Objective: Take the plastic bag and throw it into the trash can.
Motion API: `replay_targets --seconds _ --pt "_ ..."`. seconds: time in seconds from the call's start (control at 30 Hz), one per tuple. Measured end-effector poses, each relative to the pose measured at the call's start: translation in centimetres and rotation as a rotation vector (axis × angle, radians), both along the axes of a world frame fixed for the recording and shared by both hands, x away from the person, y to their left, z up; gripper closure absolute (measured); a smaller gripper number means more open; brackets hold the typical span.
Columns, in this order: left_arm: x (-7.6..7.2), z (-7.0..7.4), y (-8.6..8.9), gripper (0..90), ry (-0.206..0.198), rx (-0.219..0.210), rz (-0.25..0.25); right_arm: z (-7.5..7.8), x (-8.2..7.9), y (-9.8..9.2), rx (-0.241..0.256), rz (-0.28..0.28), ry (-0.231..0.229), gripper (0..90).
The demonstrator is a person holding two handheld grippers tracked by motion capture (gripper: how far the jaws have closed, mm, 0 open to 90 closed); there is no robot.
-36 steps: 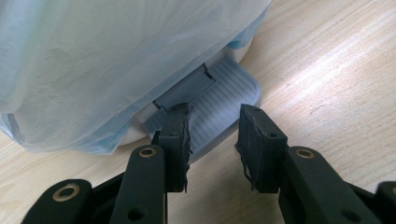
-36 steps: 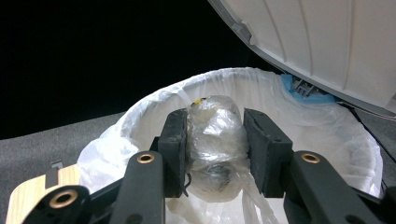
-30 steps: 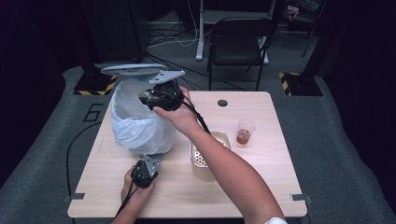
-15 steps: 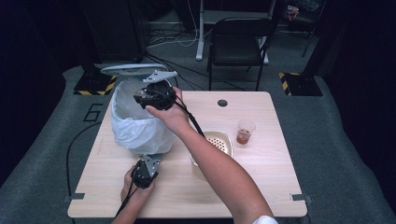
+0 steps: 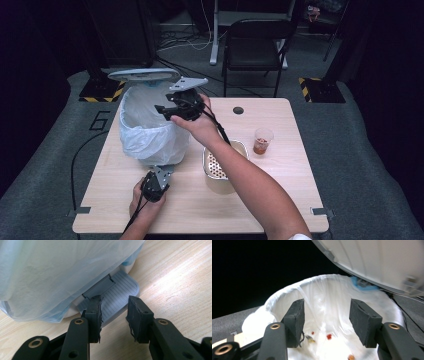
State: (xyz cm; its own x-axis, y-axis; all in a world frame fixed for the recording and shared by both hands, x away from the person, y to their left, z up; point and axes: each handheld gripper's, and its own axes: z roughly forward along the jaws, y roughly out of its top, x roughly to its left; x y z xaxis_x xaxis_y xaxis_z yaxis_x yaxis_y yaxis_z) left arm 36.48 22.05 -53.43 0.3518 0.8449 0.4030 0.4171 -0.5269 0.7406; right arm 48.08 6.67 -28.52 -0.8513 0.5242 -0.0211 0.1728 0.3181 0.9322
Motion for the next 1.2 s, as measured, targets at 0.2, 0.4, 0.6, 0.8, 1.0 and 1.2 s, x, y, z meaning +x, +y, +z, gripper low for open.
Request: replay_targets --seconds 0.2,0.4,0.6,0.8,1.0,1.2 --pt "0.0 0.0 0.0 63.9 -0.007 0.009 0.003 0.4 -0.7 -3.8 -0.028 -0.028 -0.026 48.4" --pt "-0.1 0.0 0.0 64.0 0.024 -0.026 -0.006 -1.4 -0.6 -8.6 -0.063 -0.108 -0.025 47.9" --pt "-0.1 0.1 0.0 64.0 0.029 -0.008 -0.009 -3.5 -0.6 -11.9 -0.08 -0.16 0.002 50.2" --pt "-0.1 0.1 0.0 64.0 0.028 -0.008 -0.009 -5.0 -1.0 -13.6 -0.091 -0.183 0.007 51.4" --pt "-0.1 0.1 0.0 64.0 0.029 -0.005 -0.009 -6.9 -1.4 -15.0 -0.114 -0.187 0.051 51.6" --pt "-0.1 0.1 0.0 64.1 0.029 -0.006 -0.01 -8.4 -1.6 -16.1 -0.131 -0.191 0.079 51.8"
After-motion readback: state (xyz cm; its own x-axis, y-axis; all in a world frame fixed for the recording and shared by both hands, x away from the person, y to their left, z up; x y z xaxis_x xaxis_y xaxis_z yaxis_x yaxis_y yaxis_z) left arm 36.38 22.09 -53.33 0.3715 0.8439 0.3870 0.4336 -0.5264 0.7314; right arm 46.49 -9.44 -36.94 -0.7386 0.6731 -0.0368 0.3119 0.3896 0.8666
